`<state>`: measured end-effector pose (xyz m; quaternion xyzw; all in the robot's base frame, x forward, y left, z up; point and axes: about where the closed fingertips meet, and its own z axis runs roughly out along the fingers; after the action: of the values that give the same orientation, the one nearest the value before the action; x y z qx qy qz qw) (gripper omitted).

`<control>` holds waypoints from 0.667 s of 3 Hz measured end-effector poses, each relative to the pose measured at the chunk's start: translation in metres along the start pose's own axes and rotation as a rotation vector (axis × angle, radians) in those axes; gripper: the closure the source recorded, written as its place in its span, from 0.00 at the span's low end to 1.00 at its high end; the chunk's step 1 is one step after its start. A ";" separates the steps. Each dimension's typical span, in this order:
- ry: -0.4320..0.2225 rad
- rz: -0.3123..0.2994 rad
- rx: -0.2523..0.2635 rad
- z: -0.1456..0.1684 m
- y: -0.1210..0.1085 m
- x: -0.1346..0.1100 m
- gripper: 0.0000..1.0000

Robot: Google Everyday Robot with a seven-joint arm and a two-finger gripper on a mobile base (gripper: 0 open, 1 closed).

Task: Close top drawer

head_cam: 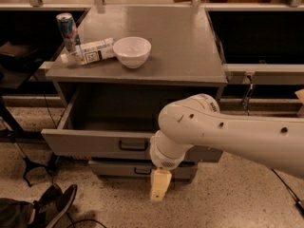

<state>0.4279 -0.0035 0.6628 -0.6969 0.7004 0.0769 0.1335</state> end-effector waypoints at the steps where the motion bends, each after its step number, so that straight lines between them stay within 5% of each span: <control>1: -0.005 0.018 0.005 -0.002 -0.002 0.003 0.00; 2: -0.004 0.055 0.014 -0.007 -0.001 0.018 0.16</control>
Offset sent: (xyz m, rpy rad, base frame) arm 0.0004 -0.0428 0.0002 0.0152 0.0112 -0.1117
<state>0.4287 -0.0232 0.6645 -0.6764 0.7195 0.0769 0.1377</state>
